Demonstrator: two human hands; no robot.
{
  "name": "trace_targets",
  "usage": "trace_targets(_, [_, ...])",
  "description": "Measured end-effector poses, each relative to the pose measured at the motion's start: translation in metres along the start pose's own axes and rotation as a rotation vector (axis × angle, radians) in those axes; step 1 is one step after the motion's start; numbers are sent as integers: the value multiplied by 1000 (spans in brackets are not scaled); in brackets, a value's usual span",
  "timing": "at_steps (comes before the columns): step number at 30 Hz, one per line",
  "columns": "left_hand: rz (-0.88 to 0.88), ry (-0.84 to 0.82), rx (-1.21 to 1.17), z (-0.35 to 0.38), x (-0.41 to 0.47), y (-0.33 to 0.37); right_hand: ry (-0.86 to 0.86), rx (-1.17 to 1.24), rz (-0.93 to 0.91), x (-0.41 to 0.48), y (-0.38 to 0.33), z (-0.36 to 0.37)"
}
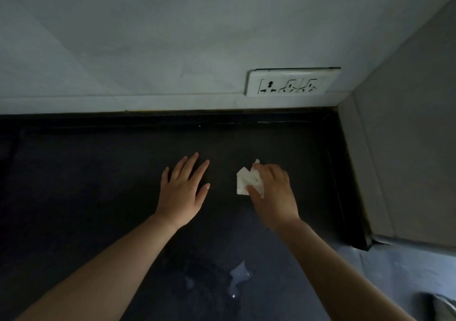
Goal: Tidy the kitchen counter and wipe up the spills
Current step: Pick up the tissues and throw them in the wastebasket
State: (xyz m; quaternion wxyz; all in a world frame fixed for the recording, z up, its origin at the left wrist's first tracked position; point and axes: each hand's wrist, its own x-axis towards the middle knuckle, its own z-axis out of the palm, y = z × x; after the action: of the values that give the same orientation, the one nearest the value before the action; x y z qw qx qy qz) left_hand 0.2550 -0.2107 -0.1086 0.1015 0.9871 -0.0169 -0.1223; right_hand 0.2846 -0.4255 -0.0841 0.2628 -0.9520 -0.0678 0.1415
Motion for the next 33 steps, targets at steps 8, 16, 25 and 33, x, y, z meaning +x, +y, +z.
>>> trace_targets(8, [58, -9, -110, -48, -32, -1, 185, 212, 125, -73, -16, -29])
trace_targets(16, [231, 26, -634, -52, -159, 37, 292, 309, 272, -233, -46, -16])
trace_targets(25, [410, -454, -846, -14, -306, 25, 481, 424, 672, -431, -113, 79])
trace_targets(33, [654, -798, -644, -15, -385, 50, 702, 532, 951, -577, -146, 129])
